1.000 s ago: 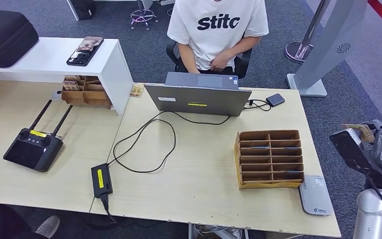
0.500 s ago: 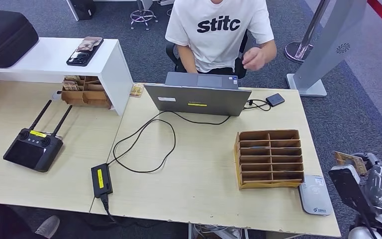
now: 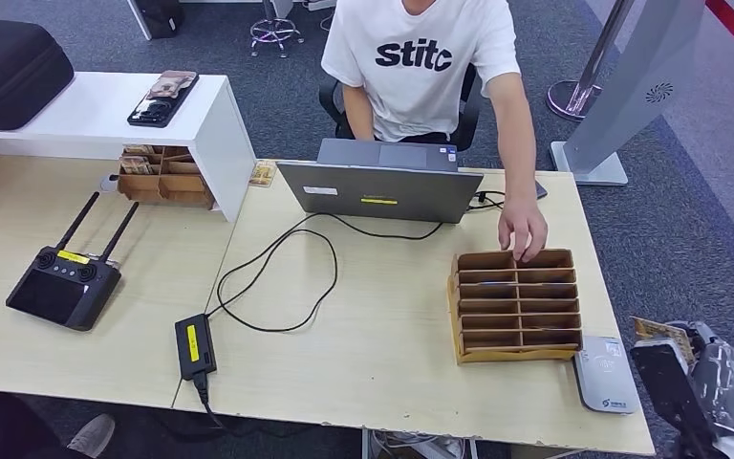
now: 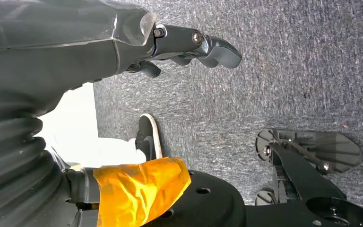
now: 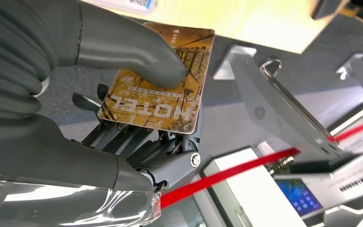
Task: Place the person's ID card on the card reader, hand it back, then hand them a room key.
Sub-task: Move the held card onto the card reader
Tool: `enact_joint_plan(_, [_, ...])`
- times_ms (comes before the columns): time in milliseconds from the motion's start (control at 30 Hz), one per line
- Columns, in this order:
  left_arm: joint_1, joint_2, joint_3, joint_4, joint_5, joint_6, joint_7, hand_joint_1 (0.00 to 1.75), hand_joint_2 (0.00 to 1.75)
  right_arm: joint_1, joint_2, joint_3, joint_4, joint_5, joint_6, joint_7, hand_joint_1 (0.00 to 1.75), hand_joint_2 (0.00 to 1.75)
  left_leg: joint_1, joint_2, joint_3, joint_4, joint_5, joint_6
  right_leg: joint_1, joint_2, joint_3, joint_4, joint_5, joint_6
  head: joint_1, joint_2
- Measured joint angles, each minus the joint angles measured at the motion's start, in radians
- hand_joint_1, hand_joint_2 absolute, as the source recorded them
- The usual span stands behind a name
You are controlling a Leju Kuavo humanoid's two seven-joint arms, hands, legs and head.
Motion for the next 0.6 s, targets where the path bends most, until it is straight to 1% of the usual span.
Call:
enact_joint_plan(300, [0.0,0.001,0.0,0.0,0.0,-0.004,-0.003,0.0,1.75,0.0,0.0,0.0,0.105,0.014,0.031,0.026,1.75,1.75,0.0,0.0,0.0,0.0,0.0,0.0,0.0,0.0,0.0,0.0,0.0,0.0,0.0,0.0])
enact_joint_plan(600, [0.0,0.002,0.0,0.0,0.0,-0.004,-0.003,0.0,1.75,-0.004,-0.004,0.0,0.177,0.023,0.037,0.039,1.75,1.75,0.0,0.0,0.0,0.0,0.0,0.0,0.0,0.0,0.0,0.0,0.0,0.0,0.0,0.0])
